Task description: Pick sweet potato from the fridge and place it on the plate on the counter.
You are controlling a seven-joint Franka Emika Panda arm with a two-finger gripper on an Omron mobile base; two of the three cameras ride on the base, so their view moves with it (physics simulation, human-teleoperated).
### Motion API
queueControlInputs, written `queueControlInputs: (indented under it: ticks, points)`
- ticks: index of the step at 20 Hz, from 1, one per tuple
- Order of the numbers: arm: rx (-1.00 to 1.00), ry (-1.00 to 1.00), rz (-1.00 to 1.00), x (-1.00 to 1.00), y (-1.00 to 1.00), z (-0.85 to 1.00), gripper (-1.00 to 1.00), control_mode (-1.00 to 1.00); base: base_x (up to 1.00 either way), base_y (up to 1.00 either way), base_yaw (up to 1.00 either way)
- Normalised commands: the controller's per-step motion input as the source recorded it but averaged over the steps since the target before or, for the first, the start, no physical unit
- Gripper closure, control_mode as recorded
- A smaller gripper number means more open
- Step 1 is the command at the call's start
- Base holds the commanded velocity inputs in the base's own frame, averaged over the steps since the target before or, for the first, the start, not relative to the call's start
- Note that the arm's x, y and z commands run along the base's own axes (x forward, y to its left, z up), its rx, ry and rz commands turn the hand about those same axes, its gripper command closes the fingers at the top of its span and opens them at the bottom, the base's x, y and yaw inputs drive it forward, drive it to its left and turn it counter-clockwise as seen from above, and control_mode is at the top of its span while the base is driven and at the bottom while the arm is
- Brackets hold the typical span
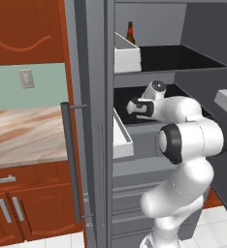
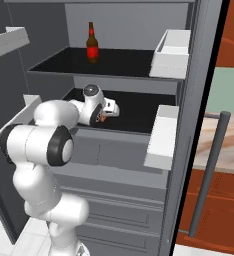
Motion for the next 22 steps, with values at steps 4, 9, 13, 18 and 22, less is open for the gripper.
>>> queueControlInputs:
  ticks: [4, 9, 13, 18, 22]
  points:
    - [0.0, -0.06, 0.0, -0.56, -0.02, 0.02, 1.0, -1.0, 0.0, 0.0, 0.0]
    - [0.0, -0.05, 0.0, -0.65, -0.02, 0.16, 1.0, -1.0, 0.0, 0.0, 0.0]
    - [0.0, -0.01, -0.01, -0.62, 0.0, 0.47, 1.0, -1.0, 0.0, 0.0, 0.0]
    - [0.0, 0.01, -0.06, -0.73, 0.0, 0.56, 1.0, -1.0, 0.0, 0.0, 0.0]
    - [0.0, 0.02, -0.04, -0.78, -0.01, 0.48, 1.0, -1.0, 0.0, 0.0, 0.0]
